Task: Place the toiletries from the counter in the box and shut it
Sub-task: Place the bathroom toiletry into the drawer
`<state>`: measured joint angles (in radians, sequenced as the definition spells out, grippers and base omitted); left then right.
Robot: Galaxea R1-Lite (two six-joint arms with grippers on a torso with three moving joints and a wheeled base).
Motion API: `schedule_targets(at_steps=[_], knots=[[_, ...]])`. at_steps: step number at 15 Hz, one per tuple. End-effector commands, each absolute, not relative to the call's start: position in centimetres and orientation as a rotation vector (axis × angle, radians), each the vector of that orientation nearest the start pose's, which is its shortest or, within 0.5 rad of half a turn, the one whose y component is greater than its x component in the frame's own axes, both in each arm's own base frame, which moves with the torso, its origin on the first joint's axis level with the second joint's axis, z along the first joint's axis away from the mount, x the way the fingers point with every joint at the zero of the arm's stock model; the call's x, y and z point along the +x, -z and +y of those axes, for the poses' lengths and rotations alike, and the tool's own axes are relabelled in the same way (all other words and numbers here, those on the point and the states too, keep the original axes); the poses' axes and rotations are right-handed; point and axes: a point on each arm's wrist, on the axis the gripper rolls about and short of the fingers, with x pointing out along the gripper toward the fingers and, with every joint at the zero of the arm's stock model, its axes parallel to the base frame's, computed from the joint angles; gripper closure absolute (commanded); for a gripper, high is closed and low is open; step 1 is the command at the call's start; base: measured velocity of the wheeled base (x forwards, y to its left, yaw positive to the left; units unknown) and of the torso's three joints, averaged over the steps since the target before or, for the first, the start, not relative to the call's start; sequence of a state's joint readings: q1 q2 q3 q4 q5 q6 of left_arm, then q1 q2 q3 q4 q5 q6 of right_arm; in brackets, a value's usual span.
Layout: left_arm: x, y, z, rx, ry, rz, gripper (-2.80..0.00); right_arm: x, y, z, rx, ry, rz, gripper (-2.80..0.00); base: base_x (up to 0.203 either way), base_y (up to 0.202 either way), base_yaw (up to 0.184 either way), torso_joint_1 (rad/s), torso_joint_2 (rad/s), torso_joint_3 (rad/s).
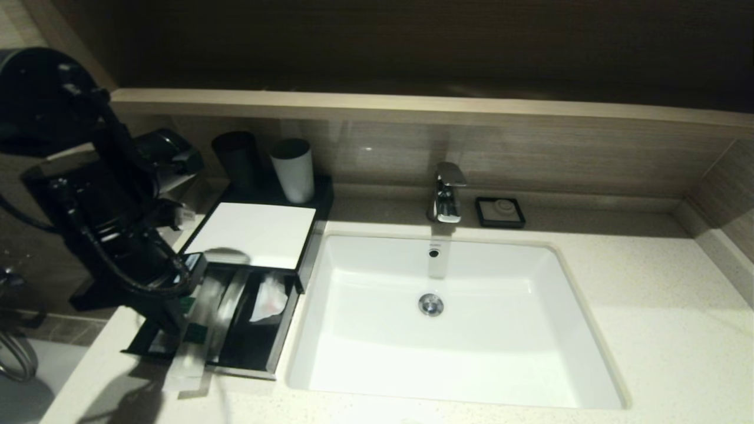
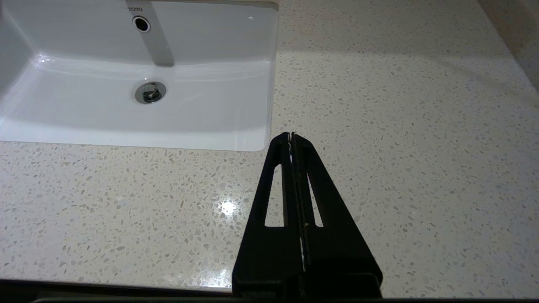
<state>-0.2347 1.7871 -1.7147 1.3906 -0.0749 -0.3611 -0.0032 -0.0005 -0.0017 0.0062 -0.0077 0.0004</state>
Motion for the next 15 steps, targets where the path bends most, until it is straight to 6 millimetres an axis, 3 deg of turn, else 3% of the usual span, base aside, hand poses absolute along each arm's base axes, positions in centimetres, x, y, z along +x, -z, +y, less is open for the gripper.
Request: schedule_targets(at_steps=[1,6,15], knots=[[21.8,-25.8,-5.4,-0.189,-0.025,1.494,0.0,-2.3,-7.5,0.0,0.002,0.011,0.003,0.0,0.0,0.0,0.0,0.0,0.0,0.0],[19.2,-24.7,-4.8,-0.226,-0.066,1.512,0.0,-2.3,-7.5,0.0,0.001,0.011,0.003,0.0,0.0,0.0,0.0,0.0,0.0,0.0],[18.0,-19.6,-4.8,-0.228,-0.096,1.56,0.0,-2.3,-7.5,0.0,0.002,0.011,0.003,0.0,0.0,0.0,0.0,0.0,0.0,0.0]])
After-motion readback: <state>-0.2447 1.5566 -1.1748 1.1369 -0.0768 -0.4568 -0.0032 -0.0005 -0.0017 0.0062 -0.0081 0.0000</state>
